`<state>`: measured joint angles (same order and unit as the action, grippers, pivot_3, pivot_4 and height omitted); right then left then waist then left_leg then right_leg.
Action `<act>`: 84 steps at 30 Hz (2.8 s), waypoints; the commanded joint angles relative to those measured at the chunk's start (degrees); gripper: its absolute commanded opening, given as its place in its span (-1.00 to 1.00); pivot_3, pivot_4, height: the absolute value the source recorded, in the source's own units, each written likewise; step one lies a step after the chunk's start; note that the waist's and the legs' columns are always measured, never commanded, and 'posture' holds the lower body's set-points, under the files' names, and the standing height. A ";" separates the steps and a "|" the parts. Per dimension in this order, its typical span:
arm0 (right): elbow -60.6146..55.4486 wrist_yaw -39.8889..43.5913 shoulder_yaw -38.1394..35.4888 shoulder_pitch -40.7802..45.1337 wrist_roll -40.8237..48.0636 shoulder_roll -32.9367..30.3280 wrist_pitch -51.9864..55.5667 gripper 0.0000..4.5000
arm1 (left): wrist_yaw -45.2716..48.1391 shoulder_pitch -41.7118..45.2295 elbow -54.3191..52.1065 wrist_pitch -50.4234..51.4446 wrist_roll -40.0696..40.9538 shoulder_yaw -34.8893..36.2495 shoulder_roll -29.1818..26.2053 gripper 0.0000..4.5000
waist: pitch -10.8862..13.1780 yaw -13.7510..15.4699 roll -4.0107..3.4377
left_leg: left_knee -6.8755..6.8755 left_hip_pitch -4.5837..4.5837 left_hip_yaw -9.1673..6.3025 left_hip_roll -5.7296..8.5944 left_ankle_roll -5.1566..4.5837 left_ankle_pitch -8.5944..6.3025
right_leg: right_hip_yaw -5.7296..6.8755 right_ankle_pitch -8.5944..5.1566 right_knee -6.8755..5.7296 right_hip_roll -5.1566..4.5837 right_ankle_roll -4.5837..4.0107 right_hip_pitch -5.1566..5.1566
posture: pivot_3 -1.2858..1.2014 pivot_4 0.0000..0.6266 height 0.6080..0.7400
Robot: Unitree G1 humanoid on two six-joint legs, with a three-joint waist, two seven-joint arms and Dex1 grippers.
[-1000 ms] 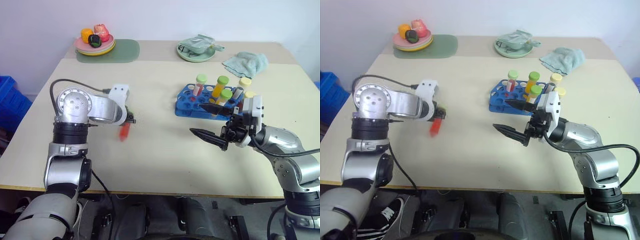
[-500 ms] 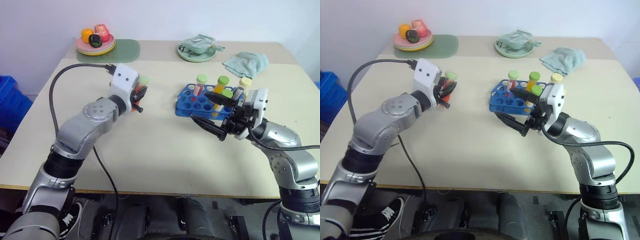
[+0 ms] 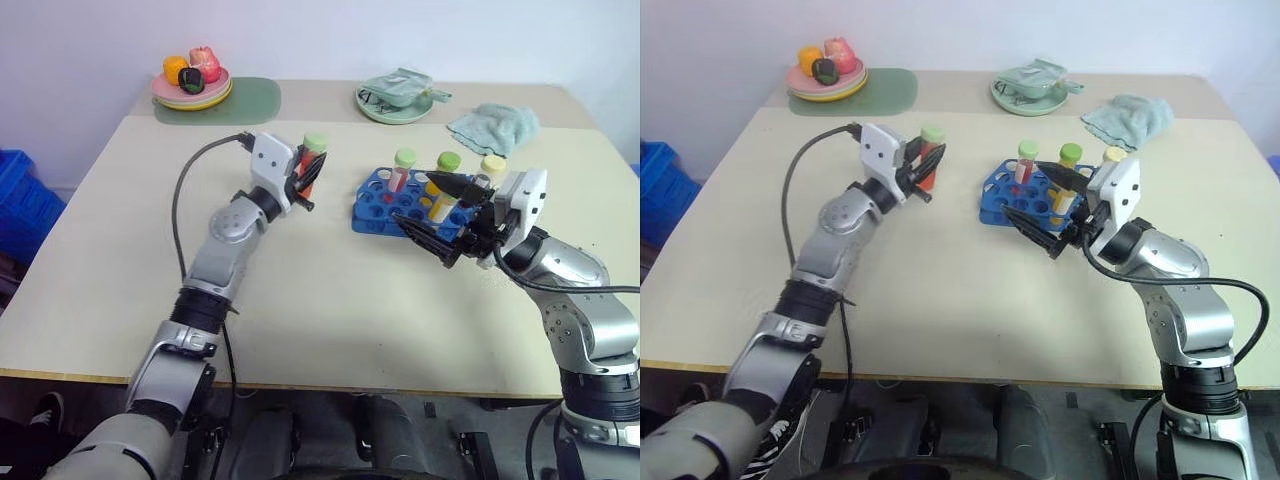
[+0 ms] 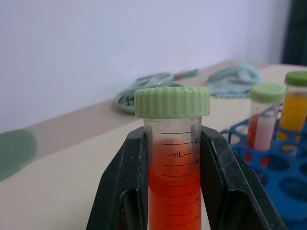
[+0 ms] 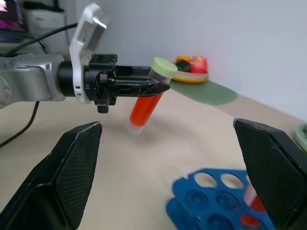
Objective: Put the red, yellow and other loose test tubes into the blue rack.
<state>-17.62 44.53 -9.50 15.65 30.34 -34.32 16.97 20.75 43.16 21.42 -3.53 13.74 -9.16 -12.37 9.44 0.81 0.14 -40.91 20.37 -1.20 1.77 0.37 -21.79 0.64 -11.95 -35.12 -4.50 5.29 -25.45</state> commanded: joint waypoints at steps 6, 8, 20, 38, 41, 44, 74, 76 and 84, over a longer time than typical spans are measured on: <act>-1.13 -0.62 -1.76 -1.30 -1.20 -0.42 -2.19 1.00 | 13.97 4.43 4.81 -8.19 9.79 7.96 8.36 -0.55 | 0.00 -0.13 0.00 | 0.00 -0.04 0.01 -0.02 0.00 0.00 | 0.00 0.02 0.02 0.01 0.04 0.00 | 0.03 -0.52 1.00; -0.67 -0.72 -1.68 -1.41 -1.99 -0.43 -3.12 1.00 | 14.90 4.96 6.48 -9.66 8.62 8.06 9.30 -0.55 | 0.00 -0.12 0.00 | 0.00 -0.04 0.01 -0.02 -0.01 0.00 | 0.00 0.02 0.02 0.02 0.04 0.00 | 0.03 -0.52 1.00; -2.89 -3.90 -2.37 -4.19 -2.45 1.05 -4.04 1.00 | 20.23 10.46 24.01 -21.25 3.80 9.02 14.79 -0.55 | 0.00 -0.02 0.01 | -0.04 -0.03 0.04 0.00 -0.14 -0.06 | 0.01 0.02 0.02 0.03 0.04 0.04 | 0.03 -0.52 1.00; -5.28 -4.01 -5.27 -4.55 1.33 -2.39 1.89 1.00 | 6.98 12.74 31.37 -29.37 -13.03 3.29 20.02 -0.55 | 0.00 0.05 0.01 | -0.05 -0.04 0.02 0.00 -0.19 -0.09 | 0.01 0.02 0.03 0.04 0.05 0.04 | 0.03 -0.52 1.00; -5.50 -4.17 -5.43 -4.30 1.60 -2.84 2.63 1.00 | 6.98 13.08 31.90 -29.89 -13.22 3.01 21.21 -0.55 | 0.00 0.03 0.01 | -0.05 -0.04 0.02 0.00 -0.20 -0.09 | 0.01 0.02 0.03 0.04 0.05 0.04 | 0.03 -0.52 1.00; -6.19 -4.52 -5.86 -4.59 1.84 -3.10 3.52 1.00 | 5.96 14.07 33.40 -30.75 -14.30 2.76 21.60 -0.55 | 0.00 0.00 0.01 | -0.05 -0.05 0.03 0.00 -0.20 -0.09 | 0.01 0.02 0.03 0.04 0.05 0.04 | 0.03 -0.52 1.00; -13.92 -5.89 -14.20 -15.45 5.20 -6.27 8.76 1.00 | 5.18 20.56 47.66 -34.01 -16.23 4.62 24.14 -0.55 | 0.00 0.08 0.01 | -0.07 -0.08 0.04 0.02 -0.28 -0.13 | 0.01 0.02 0.02 0.03 0.06 0.06 | 0.03 -0.52 1.00; -14.36 -6.12 -14.72 -16.00 5.30 -6.32 8.84 1.00 | 4.90 20.80 48.04 -33.98 -16.39 4.64 24.17 -0.55 | 0.00 0.14 0.01 | -0.07 -0.07 0.04 0.02 -0.28 -0.13 | 0.01 0.02 0.02 0.03 0.06 0.06 | 0.03 -0.52 1.00; -16.00 -7.61 -14.94 -17.04 5.38 -5.77 8.88 1.00 | 4.83 22.51 49.99 -32.30 -15.34 6.48 24.54 -0.55 | 0.00 0.06 0.01 | -0.08 -0.08 0.04 0.03 -0.29 -0.14 | 0.01 0.02 0.02 0.03 0.06 0.07 | 0.03 -0.52 1.00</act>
<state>-31.45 37.43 -23.10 -1.54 34.87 -40.06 26.06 25.49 63.82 71.92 -35.44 -2.07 -3.47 11.49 9.44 0.86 0.15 -40.98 20.29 -1.16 1.80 0.08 -21.93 0.64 -11.93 -35.10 -4.47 5.36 -25.38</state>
